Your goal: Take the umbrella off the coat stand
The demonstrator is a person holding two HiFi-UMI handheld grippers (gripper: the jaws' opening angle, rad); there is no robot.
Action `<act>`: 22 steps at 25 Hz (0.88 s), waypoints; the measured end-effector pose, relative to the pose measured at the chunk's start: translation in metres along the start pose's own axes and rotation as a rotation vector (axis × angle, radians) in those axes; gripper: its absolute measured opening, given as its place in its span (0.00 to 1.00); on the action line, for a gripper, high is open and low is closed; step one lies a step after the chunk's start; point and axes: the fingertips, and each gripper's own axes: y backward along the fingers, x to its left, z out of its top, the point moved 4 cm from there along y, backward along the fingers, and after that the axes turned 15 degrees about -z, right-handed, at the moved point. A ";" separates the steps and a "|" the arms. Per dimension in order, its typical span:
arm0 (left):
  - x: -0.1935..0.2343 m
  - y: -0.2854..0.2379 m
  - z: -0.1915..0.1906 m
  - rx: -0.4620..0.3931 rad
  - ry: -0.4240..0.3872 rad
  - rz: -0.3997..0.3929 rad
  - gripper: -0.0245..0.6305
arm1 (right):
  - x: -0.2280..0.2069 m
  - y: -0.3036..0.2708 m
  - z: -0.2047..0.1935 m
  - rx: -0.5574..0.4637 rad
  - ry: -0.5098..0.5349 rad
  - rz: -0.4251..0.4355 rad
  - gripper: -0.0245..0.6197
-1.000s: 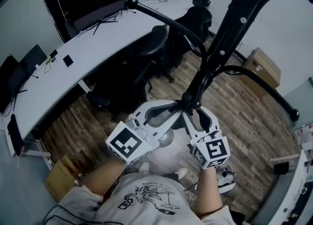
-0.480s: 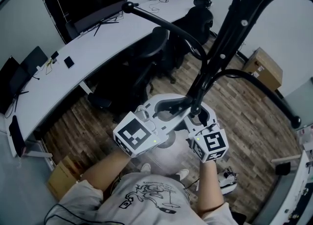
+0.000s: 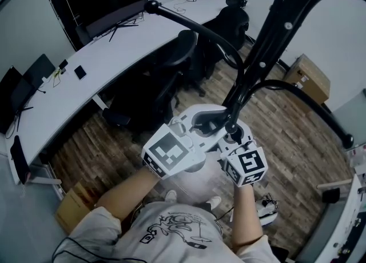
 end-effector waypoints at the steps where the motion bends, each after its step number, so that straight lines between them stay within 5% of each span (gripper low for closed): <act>1: 0.000 0.000 0.000 -0.001 -0.001 -0.002 0.18 | 0.000 0.000 0.000 0.000 -0.008 0.003 0.29; 22: -0.018 0.006 0.019 -0.037 -0.024 -0.045 0.17 | 0.008 0.026 0.024 -0.041 0.048 -0.011 0.28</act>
